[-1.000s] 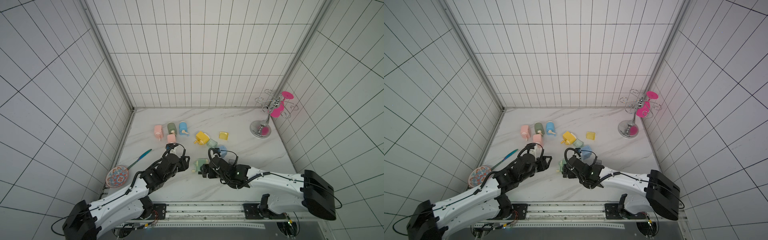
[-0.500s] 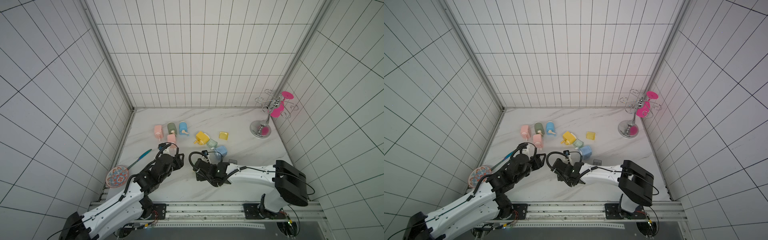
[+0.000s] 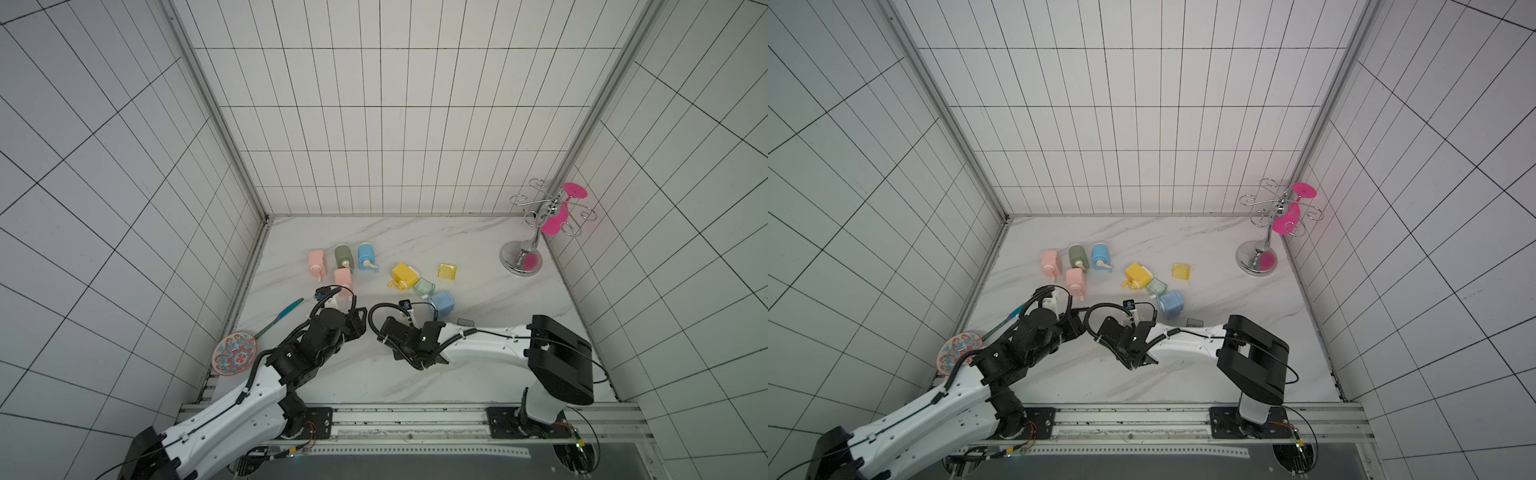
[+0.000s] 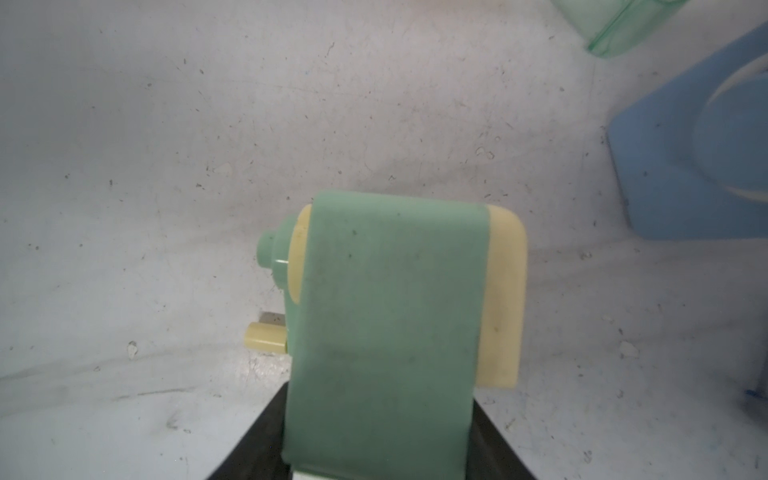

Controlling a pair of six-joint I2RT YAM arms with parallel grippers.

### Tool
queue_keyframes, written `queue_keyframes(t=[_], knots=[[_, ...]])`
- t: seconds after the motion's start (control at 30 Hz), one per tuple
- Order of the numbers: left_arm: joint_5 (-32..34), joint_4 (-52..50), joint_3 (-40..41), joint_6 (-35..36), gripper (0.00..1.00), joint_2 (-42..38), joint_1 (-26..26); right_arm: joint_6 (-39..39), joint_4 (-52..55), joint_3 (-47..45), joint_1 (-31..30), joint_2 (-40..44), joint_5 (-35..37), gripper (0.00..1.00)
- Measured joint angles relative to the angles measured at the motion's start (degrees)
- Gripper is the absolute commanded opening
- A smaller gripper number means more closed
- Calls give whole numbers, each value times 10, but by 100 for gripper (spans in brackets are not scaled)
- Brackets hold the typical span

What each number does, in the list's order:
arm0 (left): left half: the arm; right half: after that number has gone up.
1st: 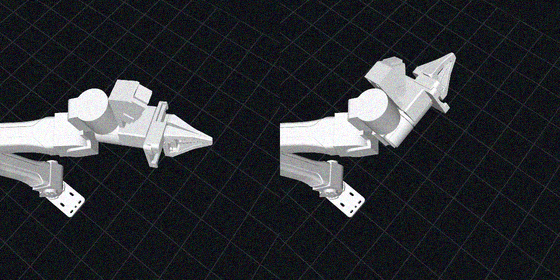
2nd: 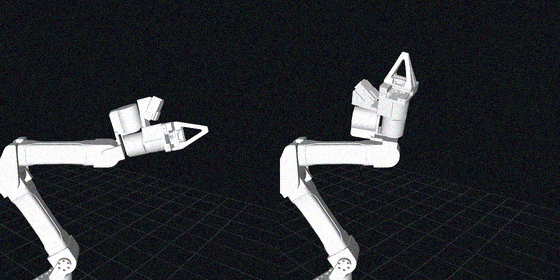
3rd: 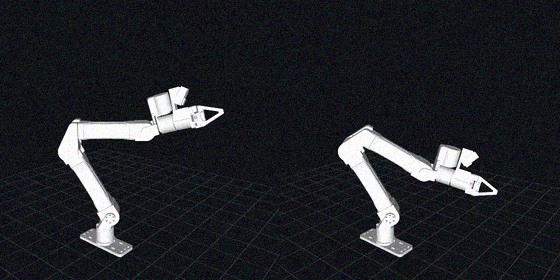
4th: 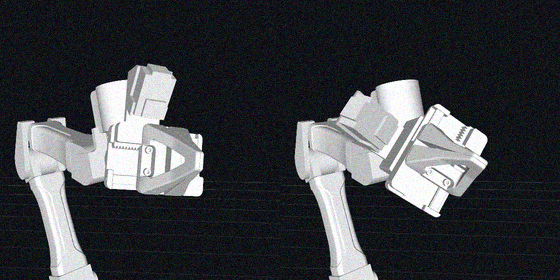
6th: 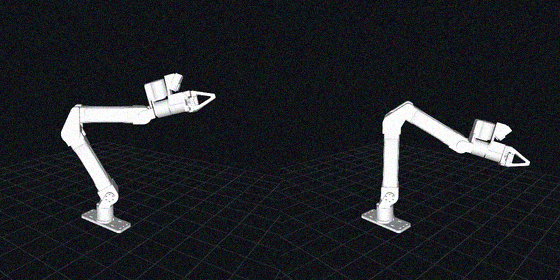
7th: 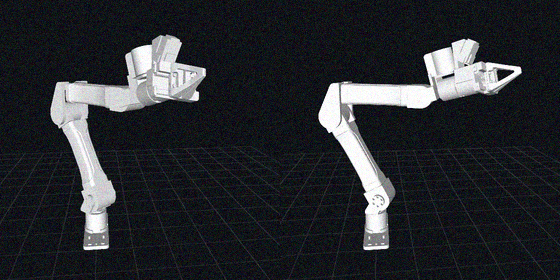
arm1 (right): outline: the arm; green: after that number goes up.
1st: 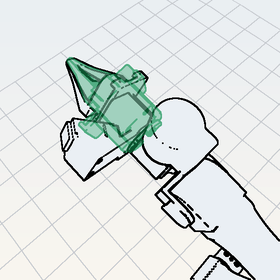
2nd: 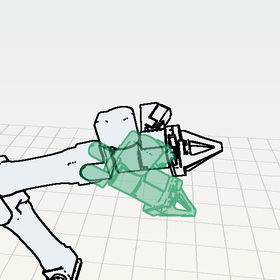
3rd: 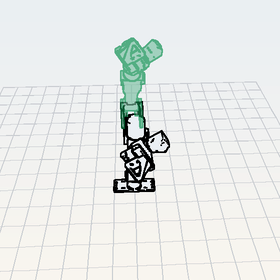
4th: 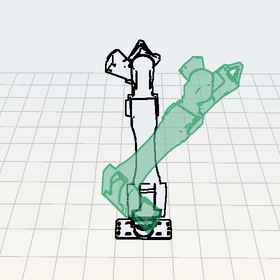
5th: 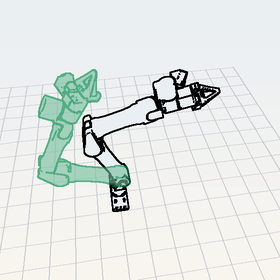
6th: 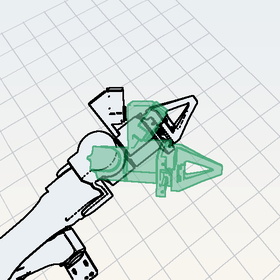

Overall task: Put the tray back into the pencil sharpener
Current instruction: Pick up the pencil sharpener from the center of the board.

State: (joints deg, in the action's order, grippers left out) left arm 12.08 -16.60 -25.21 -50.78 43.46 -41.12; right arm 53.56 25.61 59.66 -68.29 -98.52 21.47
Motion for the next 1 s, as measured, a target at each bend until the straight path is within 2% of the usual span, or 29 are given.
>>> queue_keyframes(t=[0.33, 0.5, 0.63, 0.8, 1.0], knots=[[-1, 0, 0, 2, 62, 2, 0, -17, 2, -5, 0, 10, 14, 32], [-21, 1, -10, 22, 68, 14, 4, -49, -34, -54, 0, 75, 19, 28], [-70, 0, -39, 53, 73, 39, 19, -96, -90, -117, 0, 138, 14, 26], [-167, -5, -80, 90, 80, 70, 43, -171, -156, -198, 0, 232, -8, 22], [-290, 0, -92, 98, 87, 91, 56, -284, -216, -237, -1, 344, -46, 22]])
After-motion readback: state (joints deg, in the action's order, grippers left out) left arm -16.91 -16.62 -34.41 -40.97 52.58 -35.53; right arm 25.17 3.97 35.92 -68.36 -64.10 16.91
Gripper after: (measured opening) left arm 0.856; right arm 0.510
